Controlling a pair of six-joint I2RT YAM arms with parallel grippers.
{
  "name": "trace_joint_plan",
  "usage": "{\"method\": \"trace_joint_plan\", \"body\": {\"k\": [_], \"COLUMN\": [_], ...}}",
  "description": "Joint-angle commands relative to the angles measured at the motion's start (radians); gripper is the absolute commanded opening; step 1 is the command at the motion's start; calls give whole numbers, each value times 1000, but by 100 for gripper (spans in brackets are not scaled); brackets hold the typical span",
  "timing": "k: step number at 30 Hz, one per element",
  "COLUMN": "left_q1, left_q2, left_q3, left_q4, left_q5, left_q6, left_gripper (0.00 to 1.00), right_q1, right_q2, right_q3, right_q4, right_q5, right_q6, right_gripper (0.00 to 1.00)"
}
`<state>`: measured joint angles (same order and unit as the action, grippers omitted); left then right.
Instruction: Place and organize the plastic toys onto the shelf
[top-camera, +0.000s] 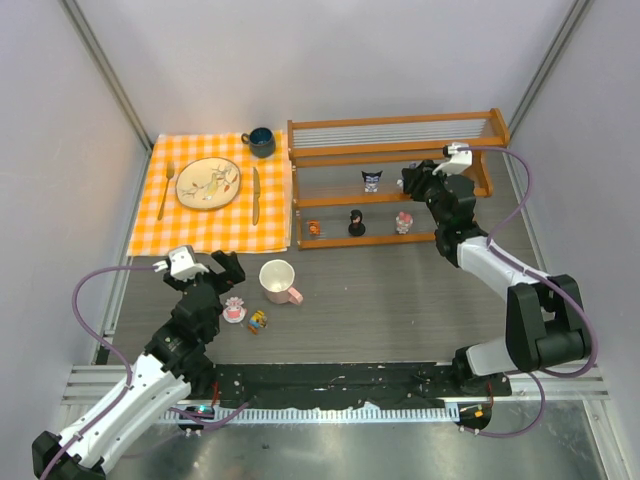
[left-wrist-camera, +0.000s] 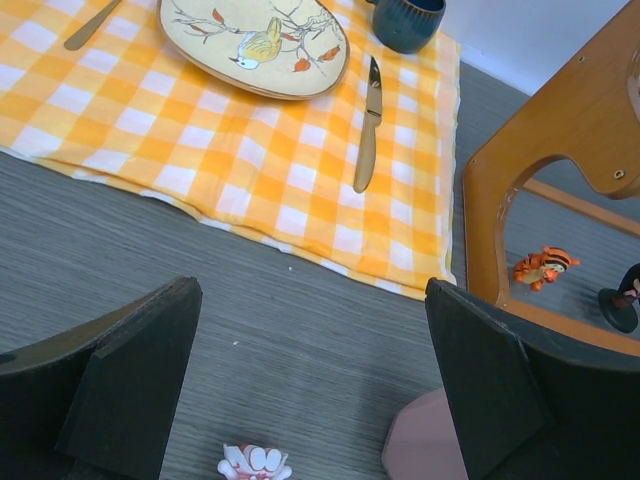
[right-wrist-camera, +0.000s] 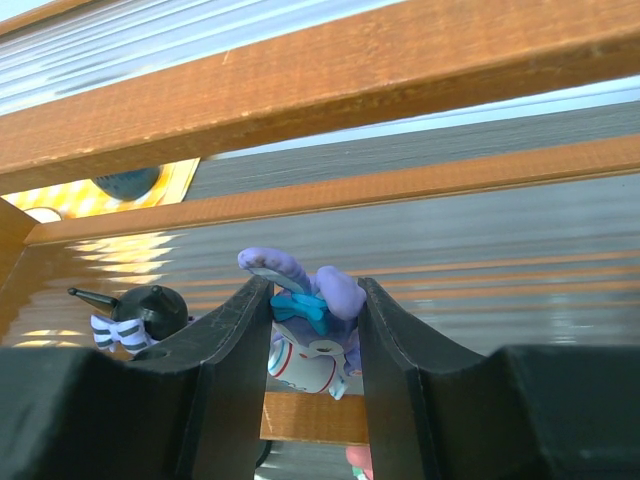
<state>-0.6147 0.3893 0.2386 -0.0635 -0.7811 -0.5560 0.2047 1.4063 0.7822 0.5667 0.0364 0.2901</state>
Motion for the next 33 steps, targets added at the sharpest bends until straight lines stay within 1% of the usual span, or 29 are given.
{"method": "trace_joint_plan", "body": {"k": [1,9,10,15,25,29,33], "left_q1": [3,4,3,4,3,3,3], "left_q2": [3,6,8,13,11,8,11], "left_q3": [2,2,2,4,2,2,2], "left_q4": [47,51,51,53,53,54,54], "left_q5": [-7,-9,-9,-9,-9,-7,-6], "left_q6": [11,14,13,13,15,16,16], "left_gripper": [100,100,100,100,100,100,100], "right_q1": [-8,-13,-13,-16,-21,-22,-24], "right_q2": [11,34,36,54,51,40,33], "right_q3": [52,60,61,68,60,51,48], "right_q4": [76,82,82,81,76,76,71], "right_q5": [-18,-21,-55,-73,-69,-59,-55], "right_q6": [-9,-9,-9,-9,-11,-14,-17], "right_gripper": [1,1,1,2,14,22,23]}}
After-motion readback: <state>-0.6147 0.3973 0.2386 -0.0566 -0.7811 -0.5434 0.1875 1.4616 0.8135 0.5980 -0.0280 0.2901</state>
